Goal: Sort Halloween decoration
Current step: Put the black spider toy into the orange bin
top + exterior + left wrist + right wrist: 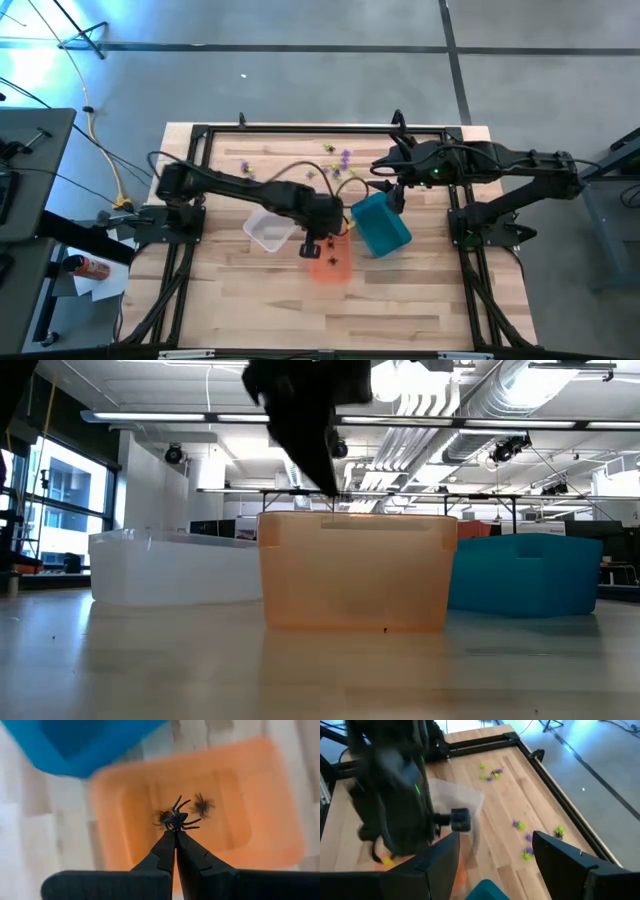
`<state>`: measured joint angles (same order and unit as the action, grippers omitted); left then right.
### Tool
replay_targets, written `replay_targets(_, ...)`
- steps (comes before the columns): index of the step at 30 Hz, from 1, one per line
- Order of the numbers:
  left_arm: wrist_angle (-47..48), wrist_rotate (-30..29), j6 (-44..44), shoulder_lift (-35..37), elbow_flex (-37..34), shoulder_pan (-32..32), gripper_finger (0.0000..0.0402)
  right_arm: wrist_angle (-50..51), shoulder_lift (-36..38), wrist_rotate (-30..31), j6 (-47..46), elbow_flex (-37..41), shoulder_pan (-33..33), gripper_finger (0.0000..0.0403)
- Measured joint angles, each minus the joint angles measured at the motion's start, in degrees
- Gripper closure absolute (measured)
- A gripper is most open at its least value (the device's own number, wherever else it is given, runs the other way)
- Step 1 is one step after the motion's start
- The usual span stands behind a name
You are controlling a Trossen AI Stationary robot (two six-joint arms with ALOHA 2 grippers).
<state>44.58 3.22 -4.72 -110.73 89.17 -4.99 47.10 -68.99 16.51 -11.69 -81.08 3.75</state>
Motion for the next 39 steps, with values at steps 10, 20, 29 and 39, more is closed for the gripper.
replay_targets(10, 0.37, 1.24, 2.4, -10.18, -0.04, 0.02, 0.0401, 1.13, -0.02, -0.13, -1.35, 0.0, 0.04, 0.0156)
replay_targets(20, 0.02, 1.12, 4.07, -11.33, -0.02, 0.15, 0.0401, 1.13, -0.04, -0.15, -1.33, 0.0, 0.04, 0.0156)
replay_targets(29, 0.3, 1.19, 3.04, -11.15, -0.02, 0.15, 0.0357, 1.11, -0.04, -0.13, -0.81, 0.0, 0.04, 0.0156)
replay_targets(39, 6.37, 0.81, 2.53, -6.32, 2.05, 1.22, 0.0226, 0.92, -0.07, -0.16, 0.05, 0.0, 0.04, 0.0156)
